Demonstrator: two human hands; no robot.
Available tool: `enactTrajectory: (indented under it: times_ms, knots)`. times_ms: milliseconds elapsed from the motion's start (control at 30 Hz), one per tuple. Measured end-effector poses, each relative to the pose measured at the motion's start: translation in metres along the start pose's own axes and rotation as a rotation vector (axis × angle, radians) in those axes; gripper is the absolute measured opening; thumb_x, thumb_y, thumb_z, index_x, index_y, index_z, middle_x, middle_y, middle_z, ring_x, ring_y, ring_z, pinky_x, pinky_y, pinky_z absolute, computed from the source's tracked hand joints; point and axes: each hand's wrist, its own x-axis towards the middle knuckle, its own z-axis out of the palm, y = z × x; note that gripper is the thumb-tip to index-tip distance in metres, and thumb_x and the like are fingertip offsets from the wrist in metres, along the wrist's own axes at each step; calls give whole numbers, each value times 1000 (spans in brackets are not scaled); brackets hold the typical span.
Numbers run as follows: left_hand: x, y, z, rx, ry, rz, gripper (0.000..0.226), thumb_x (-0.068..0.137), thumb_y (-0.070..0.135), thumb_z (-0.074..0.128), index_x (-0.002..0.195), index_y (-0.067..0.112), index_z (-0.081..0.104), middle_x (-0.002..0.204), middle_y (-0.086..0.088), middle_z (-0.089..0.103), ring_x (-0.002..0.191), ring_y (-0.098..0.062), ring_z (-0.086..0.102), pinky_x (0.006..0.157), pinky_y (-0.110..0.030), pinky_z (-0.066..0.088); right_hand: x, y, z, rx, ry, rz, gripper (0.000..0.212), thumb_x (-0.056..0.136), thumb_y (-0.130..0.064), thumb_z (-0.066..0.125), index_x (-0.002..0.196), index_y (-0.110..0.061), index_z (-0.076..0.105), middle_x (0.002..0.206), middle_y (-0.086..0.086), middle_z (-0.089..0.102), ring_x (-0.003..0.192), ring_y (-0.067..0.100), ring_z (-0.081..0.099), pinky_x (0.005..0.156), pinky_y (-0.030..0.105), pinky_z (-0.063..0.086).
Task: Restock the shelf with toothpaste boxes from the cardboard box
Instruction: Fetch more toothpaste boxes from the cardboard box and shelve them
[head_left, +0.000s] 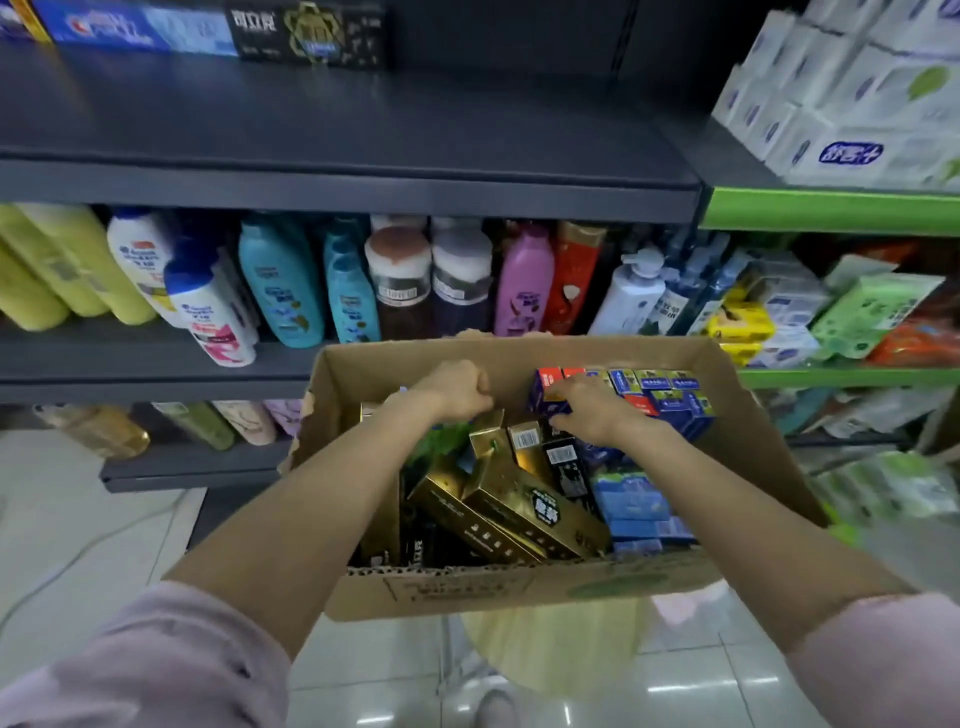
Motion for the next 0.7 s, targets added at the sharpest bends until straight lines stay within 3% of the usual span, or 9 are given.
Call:
enactTrajectory:
  times_ms: [133, 267, 400, 500, 600, 700]
  knots:
    - [14, 6, 39, -60, -122, -111, 54, 92, 27, 56, 141, 10, 39, 143, -10, 46, 129, -26, 45, 105, -31, 37, 16, 38, 18, 25, -29, -3, 55, 99, -25, 42, 149, -13, 23, 158, 8, 12, 145, 30, 12, 118, 36, 15]
    - [31, 1, 51, -96, -264, -178, 79, 85, 32, 64, 149, 19, 21, 150, -7, 34, 134, -25, 39, 111, -38, 34, 30, 54, 21, 75, -24, -35, 55, 101, -32, 34, 150, -13, 19, 158, 6, 13, 145, 27, 12, 117, 34, 12]
    - [34, -4, 48, -94, -246, -147, 82, 75, 32, 77, 143, 11, 36, 142, -6, 46, 128, -23, 45, 107, -33, 38, 41, 52, 15, -53, 91, -57, 56, 98, -35, 42, 148, -15, 25, 142, 14, 32, 134, 30, 29, 112, 41, 29]
    - [33, -8, 47, -147, -173, -120, 85, 71, 33, 81, 141, 9, 40, 140, -6, 49, 129, -22, 46, 105, -30, 38, 52, 40, 16, -126, 125, -45, 59, 89, -35, 60, 138, -13, 38, 132, 14, 37, 124, 30, 36, 105, 42, 37]
    - [28, -14, 40, -307, -87, -110, 83, 69, 32, 82, 140, 12, 45, 139, -4, 50, 129, -20, 45, 102, -26, 36, 59, 26, 19, -131, 193, -2, 62, 79, -24, 73, 130, -8, 41, 130, 16, 37, 122, 31, 37, 100, 41, 40]
    - [24, -18, 25, -481, 69, -121, 77, 69, 34, 81, 137, 16, 49, 136, -1, 52, 126, -17, 47, 97, -23, 37, 62, 22, 22, -140, 248, 0, 59, 77, -11, 72, 127, -10, 41, 128, 16, 39, 121, 30, 38, 97, 40, 41]
